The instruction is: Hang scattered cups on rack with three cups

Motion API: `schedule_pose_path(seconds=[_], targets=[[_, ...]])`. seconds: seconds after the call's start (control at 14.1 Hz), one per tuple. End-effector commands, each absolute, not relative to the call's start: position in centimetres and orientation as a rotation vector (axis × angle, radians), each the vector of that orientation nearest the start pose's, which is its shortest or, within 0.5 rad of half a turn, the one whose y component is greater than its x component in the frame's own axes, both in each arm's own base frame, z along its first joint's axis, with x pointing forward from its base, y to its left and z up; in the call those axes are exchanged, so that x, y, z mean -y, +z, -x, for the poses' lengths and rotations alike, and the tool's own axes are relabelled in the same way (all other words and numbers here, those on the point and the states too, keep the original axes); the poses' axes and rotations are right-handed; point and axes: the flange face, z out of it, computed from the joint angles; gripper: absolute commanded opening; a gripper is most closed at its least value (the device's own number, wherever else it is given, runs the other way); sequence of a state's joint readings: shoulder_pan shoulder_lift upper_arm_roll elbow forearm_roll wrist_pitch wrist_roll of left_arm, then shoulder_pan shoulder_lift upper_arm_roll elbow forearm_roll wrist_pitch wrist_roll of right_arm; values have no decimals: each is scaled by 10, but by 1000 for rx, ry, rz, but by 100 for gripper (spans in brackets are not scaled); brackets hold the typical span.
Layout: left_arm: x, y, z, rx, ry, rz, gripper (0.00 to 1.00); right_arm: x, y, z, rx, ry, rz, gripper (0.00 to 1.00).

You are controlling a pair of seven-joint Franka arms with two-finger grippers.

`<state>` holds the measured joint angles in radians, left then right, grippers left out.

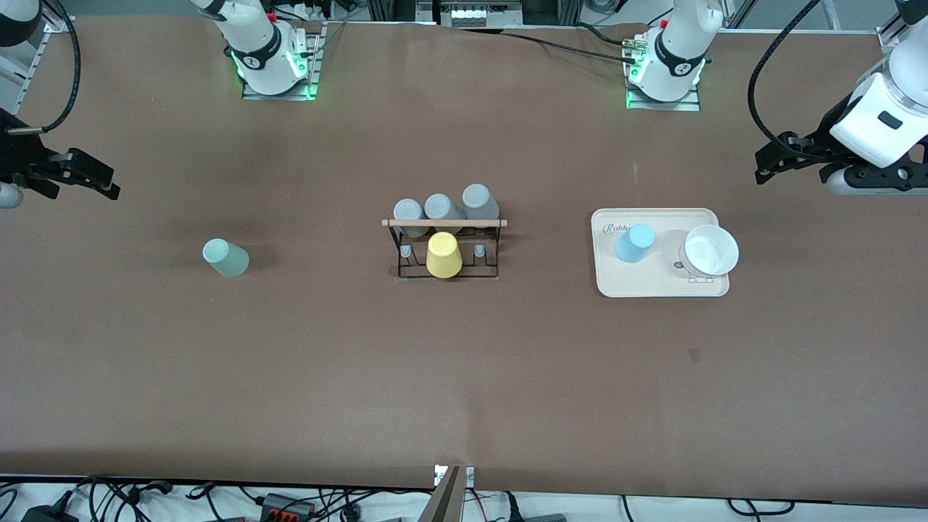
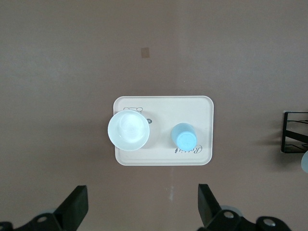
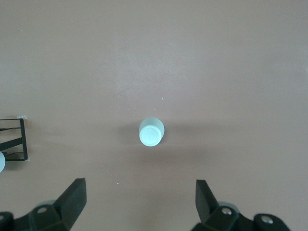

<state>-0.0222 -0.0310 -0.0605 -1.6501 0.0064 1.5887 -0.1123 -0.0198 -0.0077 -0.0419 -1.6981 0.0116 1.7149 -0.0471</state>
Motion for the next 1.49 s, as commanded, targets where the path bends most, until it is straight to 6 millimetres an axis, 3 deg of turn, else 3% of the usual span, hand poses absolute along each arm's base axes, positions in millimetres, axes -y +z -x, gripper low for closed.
schedule_pose_path(seconds=[0.0, 0.99, 1.42], targets=[[47, 613, -544, 46, 52, 3131, 100, 33, 587, -555, -21, -37, 3134, 100], [48, 610, -545, 43, 58, 3128, 100, 33, 585, -558, -21, -39, 3134, 100], [50, 599, -539, 34, 182, 3128, 100, 34, 583, -558, -20, -34, 3136, 100]])
